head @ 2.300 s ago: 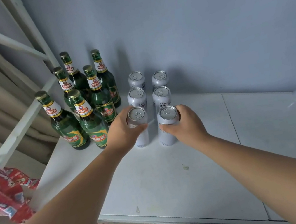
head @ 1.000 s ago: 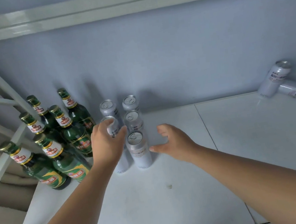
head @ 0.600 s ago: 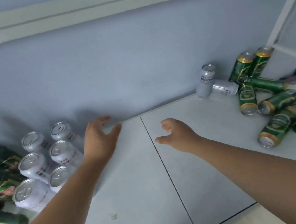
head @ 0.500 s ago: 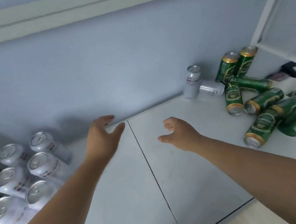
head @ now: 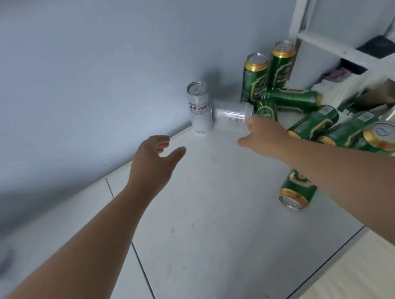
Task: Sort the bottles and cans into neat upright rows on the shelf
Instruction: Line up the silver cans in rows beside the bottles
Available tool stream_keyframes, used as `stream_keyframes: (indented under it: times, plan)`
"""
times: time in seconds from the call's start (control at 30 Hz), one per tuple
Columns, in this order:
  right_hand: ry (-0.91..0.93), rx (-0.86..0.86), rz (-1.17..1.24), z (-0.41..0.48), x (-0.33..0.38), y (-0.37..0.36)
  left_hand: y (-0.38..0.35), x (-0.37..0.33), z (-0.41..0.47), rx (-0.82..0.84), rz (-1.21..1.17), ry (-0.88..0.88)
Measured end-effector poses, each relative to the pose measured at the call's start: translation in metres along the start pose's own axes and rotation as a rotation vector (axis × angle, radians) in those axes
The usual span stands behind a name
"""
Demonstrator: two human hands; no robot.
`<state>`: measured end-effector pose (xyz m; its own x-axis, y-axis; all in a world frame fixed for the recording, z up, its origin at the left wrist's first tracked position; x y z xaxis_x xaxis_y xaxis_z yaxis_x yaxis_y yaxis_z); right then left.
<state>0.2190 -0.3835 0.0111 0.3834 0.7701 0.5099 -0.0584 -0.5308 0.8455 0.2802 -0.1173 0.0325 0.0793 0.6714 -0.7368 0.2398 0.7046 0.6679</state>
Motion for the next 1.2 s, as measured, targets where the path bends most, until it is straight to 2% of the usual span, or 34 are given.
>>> stream_keyframes:
  times: [0.2,0.53,0.7,0.9,1.2]
  plan:
    - [0.008,-0.082,-0.107,0.056,-0.027,0.016,-0.031,-0.030,0.042,0.011,-0.022,0.043]
    - [0.131,-0.089,-0.455,0.113,-0.044,0.000,-0.076,-0.061,0.110,-0.038,-0.012,0.030]
    - [0.144,-0.145,-0.489,0.122,-0.051,-0.008,-0.092,-0.066,0.124,-0.069,-0.053,0.003]
    - [0.165,-0.175,-0.546,0.131,-0.056,-0.015,-0.099,-0.068,0.135,-0.098,-0.048,0.065]
    - [0.220,-0.206,-0.432,0.123,-0.042,-0.012,-0.080,-0.067,0.123,-0.116,0.030,0.079]
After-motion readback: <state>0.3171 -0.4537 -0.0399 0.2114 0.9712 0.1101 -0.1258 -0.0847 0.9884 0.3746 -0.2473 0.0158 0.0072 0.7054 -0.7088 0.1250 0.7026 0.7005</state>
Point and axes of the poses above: each hand's wrist, its own z-axis towards the middle knuckle, its own y-axis out of the back of the hand, x = y × z, the point moved 2 cm from there along z, towards the middle knuckle, and after that the axes turned 6 degrees about y, right-handed, at the moved point
